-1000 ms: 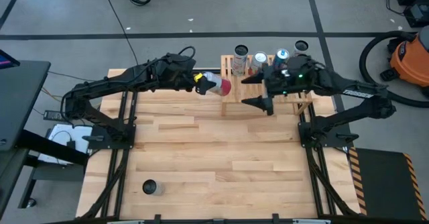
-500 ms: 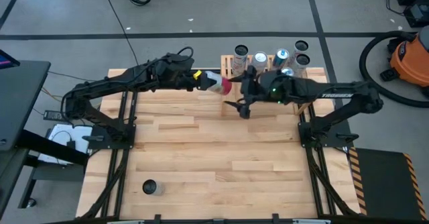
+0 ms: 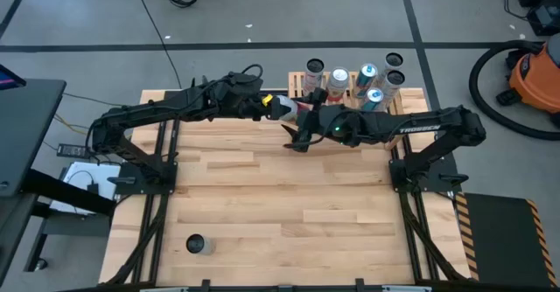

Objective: Place canned beverage on shelf
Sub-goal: Put the pink-white soda can on the shelf aligned with the other pink-white soda can

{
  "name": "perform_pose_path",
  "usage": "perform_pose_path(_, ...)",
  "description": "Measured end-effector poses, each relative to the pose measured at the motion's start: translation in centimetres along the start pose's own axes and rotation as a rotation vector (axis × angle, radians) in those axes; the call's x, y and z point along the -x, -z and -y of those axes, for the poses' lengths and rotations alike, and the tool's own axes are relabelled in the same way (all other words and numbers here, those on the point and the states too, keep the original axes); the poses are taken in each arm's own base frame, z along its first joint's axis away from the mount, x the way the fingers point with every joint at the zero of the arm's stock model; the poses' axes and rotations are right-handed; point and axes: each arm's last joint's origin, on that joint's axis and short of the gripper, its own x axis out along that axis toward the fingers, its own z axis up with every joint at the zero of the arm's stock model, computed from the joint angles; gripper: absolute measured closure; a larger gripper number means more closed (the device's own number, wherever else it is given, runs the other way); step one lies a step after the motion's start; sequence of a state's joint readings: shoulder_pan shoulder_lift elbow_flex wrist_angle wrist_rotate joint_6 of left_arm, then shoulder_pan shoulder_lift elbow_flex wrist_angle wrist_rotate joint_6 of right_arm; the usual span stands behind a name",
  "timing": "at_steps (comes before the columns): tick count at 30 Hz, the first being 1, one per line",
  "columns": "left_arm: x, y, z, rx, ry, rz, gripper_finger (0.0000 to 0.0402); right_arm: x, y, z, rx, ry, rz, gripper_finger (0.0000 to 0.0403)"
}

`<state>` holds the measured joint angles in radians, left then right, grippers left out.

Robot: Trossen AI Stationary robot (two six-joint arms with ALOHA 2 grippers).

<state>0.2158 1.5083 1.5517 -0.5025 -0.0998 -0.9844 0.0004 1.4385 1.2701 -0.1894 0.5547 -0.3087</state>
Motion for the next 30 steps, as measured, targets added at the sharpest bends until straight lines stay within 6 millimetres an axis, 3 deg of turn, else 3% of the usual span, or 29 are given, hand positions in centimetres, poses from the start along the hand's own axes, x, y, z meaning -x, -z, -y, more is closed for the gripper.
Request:
perform_pose_path(7,0.0,0.0,0.1,0.000,0.011,0.006,0.0100,-1.0,0.3,-0.5,0.031,0.078,-0.028,0.0016)
perform_pose_path(19,0.0,0.1,0.0,-0.005,0.000,-0.007,0.0099,0.1,-0.2,-1.0,0.043,0.110,-0.023,0.0093)
perform_pose_path(30,0.0,-0.1,0.2,-0.053,0.019,0.013,0.0096,0.1,-0.1,-0.9,0.040,0.147,-0.040,0.0099)
